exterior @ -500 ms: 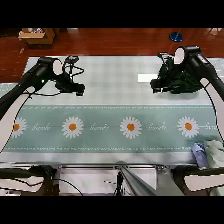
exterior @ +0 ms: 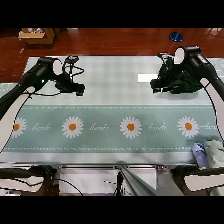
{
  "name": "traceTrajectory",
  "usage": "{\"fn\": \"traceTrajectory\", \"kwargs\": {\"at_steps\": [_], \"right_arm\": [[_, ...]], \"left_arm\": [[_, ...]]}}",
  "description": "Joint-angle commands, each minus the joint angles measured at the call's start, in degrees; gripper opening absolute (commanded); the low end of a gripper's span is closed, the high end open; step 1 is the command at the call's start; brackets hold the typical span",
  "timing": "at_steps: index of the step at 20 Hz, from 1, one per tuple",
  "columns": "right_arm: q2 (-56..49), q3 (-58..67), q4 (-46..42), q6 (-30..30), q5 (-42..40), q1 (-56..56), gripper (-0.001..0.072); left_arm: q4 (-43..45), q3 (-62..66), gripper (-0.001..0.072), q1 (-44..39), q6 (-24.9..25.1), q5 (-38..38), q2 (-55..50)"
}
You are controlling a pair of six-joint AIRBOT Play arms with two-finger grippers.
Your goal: Fold the shirts.
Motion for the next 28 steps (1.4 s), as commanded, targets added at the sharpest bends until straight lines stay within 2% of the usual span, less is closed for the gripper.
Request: {"fn": "traceTrajectory", "kwargs": {"at_steps": [1, 6, 12, 13, 15, 17, 18, 19, 21, 23, 28], "right_arm": [[0.04, 0.04, 0.02, 0.02, 0.02, 0.07, 0.0477], [0.04, 0.04, 0.26, 0.02, -0.31, 0.07, 0.0476], [0.07, 0.07, 0.42, -1.11, -11.43, -0.02, 0.0476], [0.17, 0.09, -1.53, -2.95, -13.92, -0.02, 0.0476], [0.28, 1.79, -12.00, -2.38, -18.32, -0.11, 0.0478], [0.28, 5.44, -23.58, 2.43, -22.99, -1.88, 0.0486], [0.24, 7.41, -26.43, 4.13, -24.61, -3.61, 0.0486], [0.22, 9.11, -27.43, 5.70, -26.14, -5.86, 0.0486], [-0.02, 10.54, -26.08, 10.21, -28.68, -11.98, 0.0486], [-1.55, 10.54, -21.03, 10.36, -27.98, -17.53, 0.0486], [-8.90, 10.54, -0.76, -0.76, -25.81, -24.98, 0.0485]], "left_arm": [[0.02, 0.00, 0.0609, 0.00, 0.02, 0.02, -0.04], [0.00, 0.00, 0.0609, 0.00, -0.13, 0.02, -0.04], [0.00, 0.00, 0.0610, -0.24, -0.85, 0.15, -0.04], [0.00, 0.02, 0.0610, -0.24, -0.83, 0.24, -0.04], [0.02, 0.07, 0.0609, -0.24, -0.42, 2.71, -0.02], [0.07, 0.87, 0.0609, -0.22, 6.10, 2.99, -0.02], [0.66, 1.66, 0.0609, -0.22, 10.10, 3.28, -0.02], [2.29, 2.64, 0.0609, -0.22, 11.26, 4.02, -0.02], [5.55, 5.53, 0.0608, -0.11, 11.21, 4.55, -0.02], [5.55, 8.20, 0.0608, 0.09, 10.19, 3.17, 0.04], [5.55, 10.01, 0.0608, 0.13, 9.66, 1.57, 0.09]]}}
